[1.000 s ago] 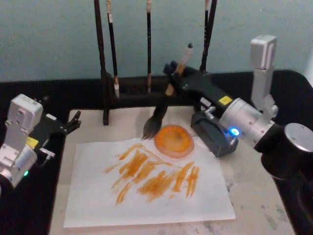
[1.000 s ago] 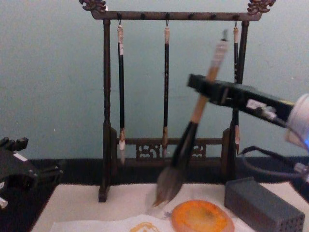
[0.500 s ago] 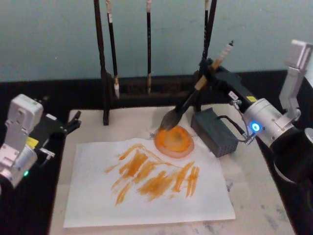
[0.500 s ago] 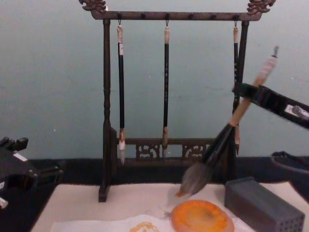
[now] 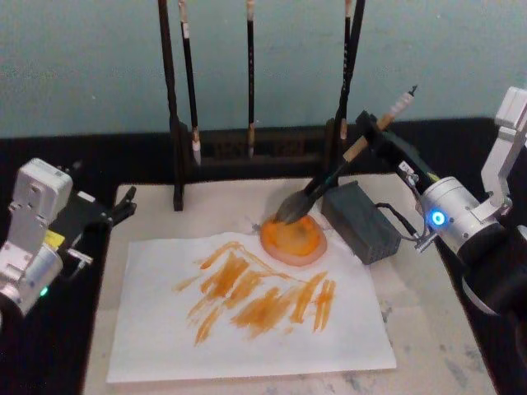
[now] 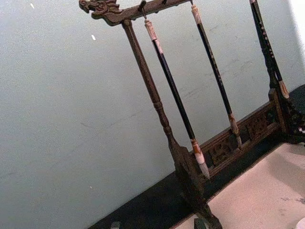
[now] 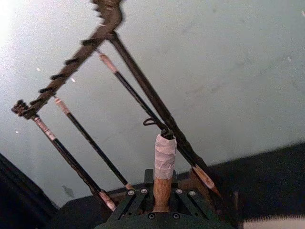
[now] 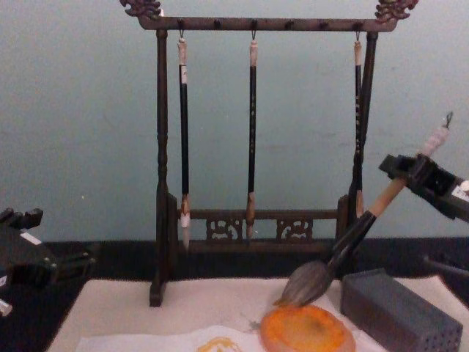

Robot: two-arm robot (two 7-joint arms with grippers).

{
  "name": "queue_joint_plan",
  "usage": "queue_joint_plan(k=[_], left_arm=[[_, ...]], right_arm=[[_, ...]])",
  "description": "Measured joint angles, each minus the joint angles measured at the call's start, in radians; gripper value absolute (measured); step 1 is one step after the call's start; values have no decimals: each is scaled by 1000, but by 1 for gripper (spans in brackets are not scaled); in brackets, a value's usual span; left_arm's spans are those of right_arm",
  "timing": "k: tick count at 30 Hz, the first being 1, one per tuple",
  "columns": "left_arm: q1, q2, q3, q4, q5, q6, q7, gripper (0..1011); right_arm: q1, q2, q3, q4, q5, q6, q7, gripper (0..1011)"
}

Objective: Pick up the brush from the inkstone, write on the paper, then place the brush back to its original position.

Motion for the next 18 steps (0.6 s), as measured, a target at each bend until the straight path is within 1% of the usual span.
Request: queue_joint_plan(k=[4,5,7,8,14,17,18], left_arm=[[0,0,0,0,0,0,0,1001],[0,0,0,0,0,0,0,1001],[0,0,0,0,0,0,0,1001],[0,0,0,0,0,0,0,1001],[0,0,0,0,0,0,0,1001],[0,0,0,0,0,0,0,1001],[0,0,0,0,0,0,0,1001]], right_arm=[[10,-3,9,23,48,42,-3,158],[15,-4,13,34,69,60,-5,158],[20,-5,17,43,89,77,-6,158],[25,-5,20,53,107,92,-7,156],[42,-6,25,84,159,130,-13,156],[50,-7,25,99,177,139,-15,158],[50,-7,25,99,177,139,-15,158]])
